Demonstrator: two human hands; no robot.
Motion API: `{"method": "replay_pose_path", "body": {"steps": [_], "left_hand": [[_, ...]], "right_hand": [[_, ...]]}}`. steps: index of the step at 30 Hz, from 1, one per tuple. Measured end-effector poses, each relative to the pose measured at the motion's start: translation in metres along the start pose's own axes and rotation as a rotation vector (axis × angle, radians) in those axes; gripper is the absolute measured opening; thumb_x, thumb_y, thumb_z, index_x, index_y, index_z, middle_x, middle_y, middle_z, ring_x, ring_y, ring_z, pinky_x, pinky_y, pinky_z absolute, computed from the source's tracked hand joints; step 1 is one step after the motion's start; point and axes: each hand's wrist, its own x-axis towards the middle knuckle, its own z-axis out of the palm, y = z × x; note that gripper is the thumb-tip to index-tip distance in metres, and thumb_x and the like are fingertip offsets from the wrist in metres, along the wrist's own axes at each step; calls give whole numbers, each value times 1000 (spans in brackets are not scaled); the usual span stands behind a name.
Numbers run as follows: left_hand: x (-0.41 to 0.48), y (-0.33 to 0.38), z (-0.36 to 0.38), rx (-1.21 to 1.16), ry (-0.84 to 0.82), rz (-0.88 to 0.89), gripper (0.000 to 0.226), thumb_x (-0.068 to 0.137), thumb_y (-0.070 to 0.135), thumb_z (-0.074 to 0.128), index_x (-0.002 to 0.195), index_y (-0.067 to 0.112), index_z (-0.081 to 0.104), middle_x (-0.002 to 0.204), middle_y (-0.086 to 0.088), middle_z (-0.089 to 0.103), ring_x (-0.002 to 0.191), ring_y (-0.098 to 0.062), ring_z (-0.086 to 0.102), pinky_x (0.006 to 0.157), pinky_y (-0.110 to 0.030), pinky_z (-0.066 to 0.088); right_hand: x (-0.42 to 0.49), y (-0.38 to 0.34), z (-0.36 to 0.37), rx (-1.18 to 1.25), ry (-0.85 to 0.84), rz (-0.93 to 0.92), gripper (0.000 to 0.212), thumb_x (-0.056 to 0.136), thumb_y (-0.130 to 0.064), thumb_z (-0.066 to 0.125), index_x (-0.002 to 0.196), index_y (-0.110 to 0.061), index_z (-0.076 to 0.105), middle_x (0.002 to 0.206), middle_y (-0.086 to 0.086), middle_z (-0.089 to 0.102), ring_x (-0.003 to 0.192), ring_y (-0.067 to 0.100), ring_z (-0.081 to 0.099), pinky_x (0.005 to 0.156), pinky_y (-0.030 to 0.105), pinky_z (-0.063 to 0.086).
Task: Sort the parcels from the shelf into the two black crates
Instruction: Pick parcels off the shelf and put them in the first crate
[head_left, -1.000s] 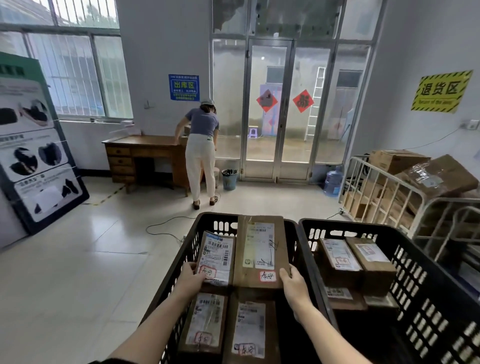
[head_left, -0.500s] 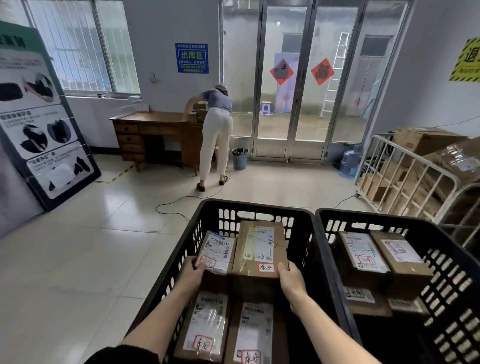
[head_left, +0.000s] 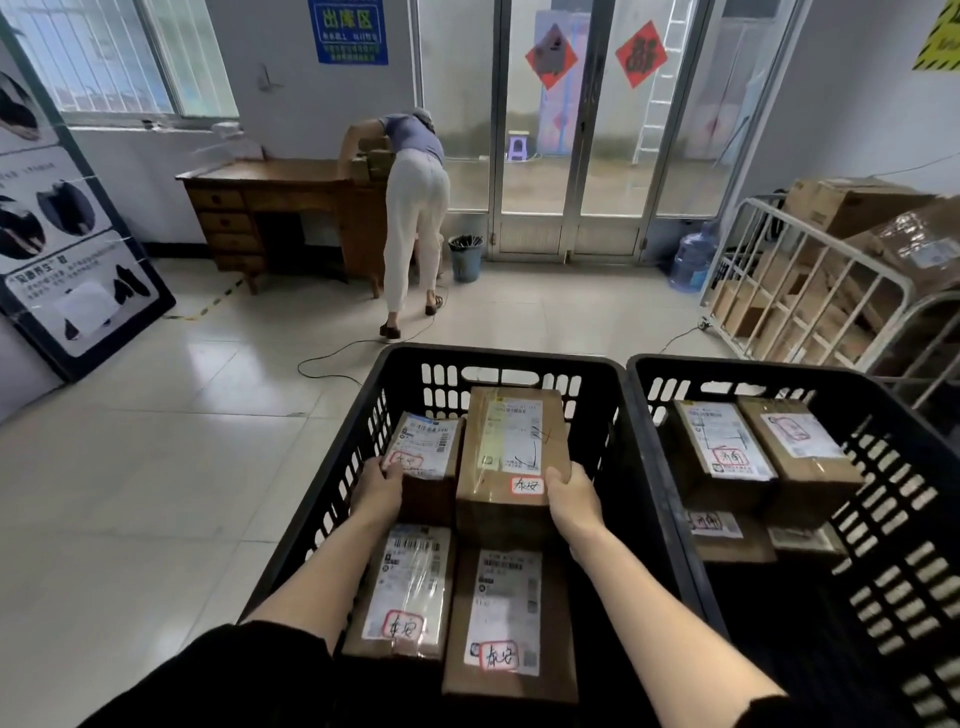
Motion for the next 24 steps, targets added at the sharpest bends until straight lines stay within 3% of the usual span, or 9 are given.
{"method": "replay_pose_path", "body": {"steps": [3,6,8,11,13,17,24], "left_hand": [[-1,6,-2,90,-1,54,34,100,21,34,127,5,45,125,-18,55,112,-32,53,82,-33,43],[-4,14,-5,196,-16,270,36,96,11,38,131,9,44,130,-12,52,117,-27,51,95,-41,47],[-7,19,-5,335,21,425,38,95,12,39,133,9,41,136,-9,44,121,-24,45,99,-40,45],[-10,22,1,554,21,604,37,96,17,39,132,10,41,145,-6,34,134,-21,32,109,-35,33],[-12,18,7,648,-34,611,42,98,22,38,139,13,36,151,-4,28,141,-20,21,117,-36,21],[-13,-1,17,742,-36,578,49,99,30,34,146,19,25,156,-2,22,144,-18,15,118,-32,7],[-3,-8,27,769,33,626,48,97,30,40,143,21,29,153,-1,27,143,-18,20,118,-32,10]], "right_hand": [[-1,-3,-2,-34,-1,5,28,96,-24,40,120,-13,50,106,3,61,91,18,57,76,29,45],[0,-8,-6,-247,40,-55,38,95,-23,44,131,-13,42,126,13,52,109,26,53,89,37,47],[-3,-11,-8,-524,123,-208,47,94,-24,46,138,-14,35,140,15,39,126,30,40,102,40,40],[-10,-19,-1,-750,103,-541,39,94,-24,46,131,-12,44,139,9,40,127,23,38,106,33,36],[-11,-20,4,-824,6,-613,35,94,-27,44,125,-12,48,136,6,41,128,21,36,107,32,34],[-7,-14,8,-900,-64,-614,32,96,-33,36,117,-15,52,124,1,47,120,17,42,103,29,35],[-3,-7,15,-948,-43,-591,36,97,-36,32,124,-17,48,137,4,43,133,20,32,110,34,31]]}}
